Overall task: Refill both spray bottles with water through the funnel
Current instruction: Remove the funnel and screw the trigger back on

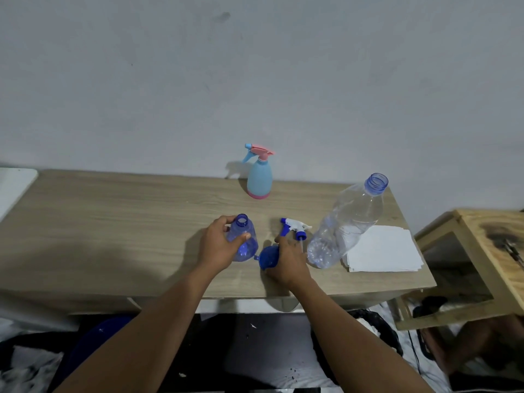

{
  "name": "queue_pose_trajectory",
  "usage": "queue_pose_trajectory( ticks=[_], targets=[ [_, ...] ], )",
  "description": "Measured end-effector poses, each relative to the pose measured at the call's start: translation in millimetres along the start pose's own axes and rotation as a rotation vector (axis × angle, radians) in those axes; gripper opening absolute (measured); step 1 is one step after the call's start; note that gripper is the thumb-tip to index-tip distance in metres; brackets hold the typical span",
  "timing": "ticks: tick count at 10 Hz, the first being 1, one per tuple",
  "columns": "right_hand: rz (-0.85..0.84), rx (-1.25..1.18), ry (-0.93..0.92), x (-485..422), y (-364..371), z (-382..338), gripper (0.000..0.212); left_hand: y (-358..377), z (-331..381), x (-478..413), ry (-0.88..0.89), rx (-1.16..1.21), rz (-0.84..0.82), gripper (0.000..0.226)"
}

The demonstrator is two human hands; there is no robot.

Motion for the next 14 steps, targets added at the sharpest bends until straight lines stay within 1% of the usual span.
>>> queue_pose_trajectory(
  ticks=[1,2,3,4,5,6,7,8,9,10,11,12,13,14],
  targets=[
    [0.025,-0.059,0.008,1,-6,0,0.095,0,-2,-1,-0.001,0.012,0.004,0.041],
    [0.256,-0.203,0.019,-6,-42,-4,0.06,0,-3,-1,0.002,0.022,0.0,0.041],
    [0.326,-0.203,0.122,-25,-55,1,0.035,1,-4,0,-0.018,0.034,-0.007,0.042],
    [0.218,-0.151,0.312,-47,-38,19,0.035,0,-2,0,-0.024,0.039,-0.015,0.041],
    [0.068,-0.086,0.438,-55,-18,35,0.038,0,-2,1,-0.034,0.04,-0.024,0.041],
    [0.068,-0.144,0.537,-60,-7,44,0.043,1,-4,-1,-0.038,0.044,-0.024,0.041],
    [0.063,-0.174,0.591,-55,4,48,0.044,1,-4,-1,-0.038,0.04,-0.021,0.041],
    [0.117,-0.018,0.325,-57,4,38,0.031,1,-4,-1,-0.043,0.042,-0.021,0.042],
    [0.156,-0.008,0.247,-62,0,33,0.027,1,-5,-1,-0.039,0.037,-0.023,0.042],
    [0.177,-0.014,0.327,-63,-9,34,0.03,2,-5,-1,-0.037,0.033,-0.027,0.043],
    [0.186,0.018,0.292,-67,-11,34,0.029,2,-5,-2,-0.028,0.016,-0.023,0.043],
    [0.281,-0.185,0.334,-72,-33,23,0.023,2,-6,-2,-0.032,0.016,-0.024,0.041],
    [0.355,-0.53,0.396,-70,-59,9,0.023,1,-7,-2,-0.033,0.019,-0.015,0.041],
    [0.383,-0.867,0.407,-66,-79,-11,0.019,2,-7,-1,-0.043,0.035,-0.015,0.041]
  ],
)
Point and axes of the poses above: each hand's wrist, its own x-axis away from the middle knuckle, its own y-axis out of the palm, z = x × y, the point moved 10 cm from there along -x, towards the middle knuckle, and after that the axes turned 13 degrees about z, right-handed, at the moved point
